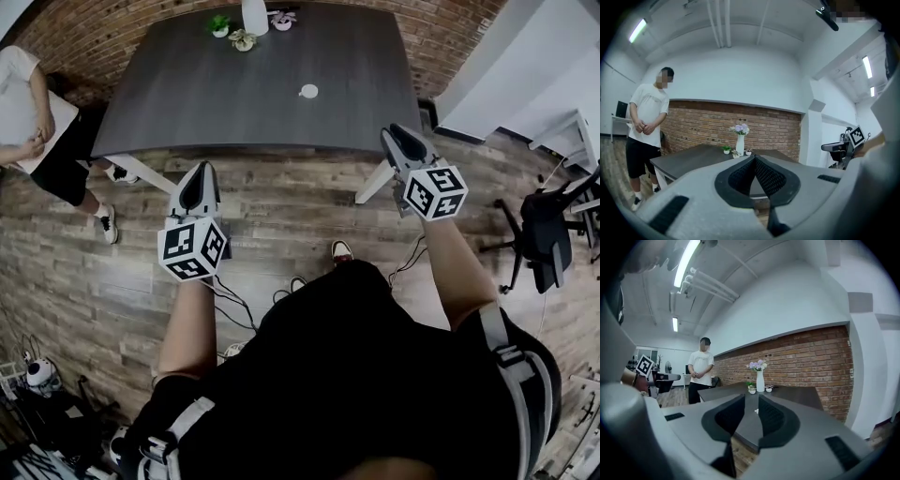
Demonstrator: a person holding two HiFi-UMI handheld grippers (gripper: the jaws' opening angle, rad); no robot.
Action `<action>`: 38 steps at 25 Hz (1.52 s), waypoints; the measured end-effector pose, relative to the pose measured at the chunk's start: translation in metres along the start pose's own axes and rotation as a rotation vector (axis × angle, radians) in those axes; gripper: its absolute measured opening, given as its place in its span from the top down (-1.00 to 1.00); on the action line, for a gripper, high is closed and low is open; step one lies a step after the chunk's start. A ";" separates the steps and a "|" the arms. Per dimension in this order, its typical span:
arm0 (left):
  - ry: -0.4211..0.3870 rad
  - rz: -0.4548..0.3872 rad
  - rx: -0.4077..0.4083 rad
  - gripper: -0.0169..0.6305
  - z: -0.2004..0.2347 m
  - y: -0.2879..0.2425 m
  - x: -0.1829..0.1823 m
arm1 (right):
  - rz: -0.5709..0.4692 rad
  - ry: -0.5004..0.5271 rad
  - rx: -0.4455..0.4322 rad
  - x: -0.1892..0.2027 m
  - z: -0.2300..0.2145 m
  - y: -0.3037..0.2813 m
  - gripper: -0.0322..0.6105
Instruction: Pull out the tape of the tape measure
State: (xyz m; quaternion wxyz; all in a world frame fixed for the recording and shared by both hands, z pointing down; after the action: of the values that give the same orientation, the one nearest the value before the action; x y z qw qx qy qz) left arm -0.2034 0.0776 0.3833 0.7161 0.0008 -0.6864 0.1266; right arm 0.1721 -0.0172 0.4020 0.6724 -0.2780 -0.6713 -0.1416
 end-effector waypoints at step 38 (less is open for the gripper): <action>0.002 0.170 -0.206 0.92 0.008 -0.186 -0.002 | 0.616 0.335 -0.543 0.136 -0.048 -0.353 0.12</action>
State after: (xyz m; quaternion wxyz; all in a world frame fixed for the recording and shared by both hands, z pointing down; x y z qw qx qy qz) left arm -0.1775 -0.1045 0.4134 0.6997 -0.1310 -0.6928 0.1155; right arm 0.0209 -0.3039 0.6030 0.6854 -0.6047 -0.3774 -0.1488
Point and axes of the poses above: the fingertips, and each gripper's own axes: y backward along the fingers, z to its left, x out of its underside, the point moved 4 cm from there along y, backward along the fingers, and after that the axes turned 3 degrees about z, right-handed, at the moved point
